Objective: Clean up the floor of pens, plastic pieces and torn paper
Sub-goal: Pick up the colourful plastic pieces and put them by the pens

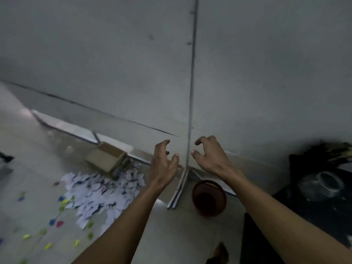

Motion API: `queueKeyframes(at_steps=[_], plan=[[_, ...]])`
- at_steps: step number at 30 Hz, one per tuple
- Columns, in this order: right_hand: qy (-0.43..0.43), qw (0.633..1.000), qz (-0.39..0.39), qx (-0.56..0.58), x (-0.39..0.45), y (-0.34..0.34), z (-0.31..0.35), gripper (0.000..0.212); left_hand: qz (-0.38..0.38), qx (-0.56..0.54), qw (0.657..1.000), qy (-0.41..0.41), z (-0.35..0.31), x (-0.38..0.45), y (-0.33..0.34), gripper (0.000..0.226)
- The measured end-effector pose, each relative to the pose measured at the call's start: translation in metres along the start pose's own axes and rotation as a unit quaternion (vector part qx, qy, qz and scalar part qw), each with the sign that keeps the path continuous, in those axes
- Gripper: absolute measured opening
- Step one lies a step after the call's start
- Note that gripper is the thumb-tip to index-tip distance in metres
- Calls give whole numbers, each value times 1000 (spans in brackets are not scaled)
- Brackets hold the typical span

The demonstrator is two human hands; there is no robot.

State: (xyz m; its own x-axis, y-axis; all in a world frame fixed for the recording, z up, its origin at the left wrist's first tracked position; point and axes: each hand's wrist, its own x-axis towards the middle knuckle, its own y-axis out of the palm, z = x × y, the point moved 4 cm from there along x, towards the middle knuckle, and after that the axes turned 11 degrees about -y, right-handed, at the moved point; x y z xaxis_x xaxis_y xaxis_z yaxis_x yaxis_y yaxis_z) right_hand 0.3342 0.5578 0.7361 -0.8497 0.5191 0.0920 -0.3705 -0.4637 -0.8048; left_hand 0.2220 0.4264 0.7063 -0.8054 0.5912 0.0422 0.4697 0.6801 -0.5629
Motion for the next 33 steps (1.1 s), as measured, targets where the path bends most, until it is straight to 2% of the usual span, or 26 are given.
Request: queueKeyframes(at_steps=[7,11,14,19,27,33], plan=[[-138,982,130,7,5,126,161,37,-145,6,984,-103,119,-67,-168,35],[-217,962,160,32,2,174,228,32,-191,-3,969,-153,167,-99,-232,30],[-256,939,226,31,3,220,280,38,-237,-8,951,-199,202,-125,-280,32],[-301,907,292,25,4,293,345,34,-310,-14,913,-264,257,-163,-341,31],[-360,868,339,42,25,407,428,30,-359,-16,865,-349,347,-183,-413,31],[-347,849,394,49,49,498,476,28,-365,-23,836,-409,417,-173,-460,31]])
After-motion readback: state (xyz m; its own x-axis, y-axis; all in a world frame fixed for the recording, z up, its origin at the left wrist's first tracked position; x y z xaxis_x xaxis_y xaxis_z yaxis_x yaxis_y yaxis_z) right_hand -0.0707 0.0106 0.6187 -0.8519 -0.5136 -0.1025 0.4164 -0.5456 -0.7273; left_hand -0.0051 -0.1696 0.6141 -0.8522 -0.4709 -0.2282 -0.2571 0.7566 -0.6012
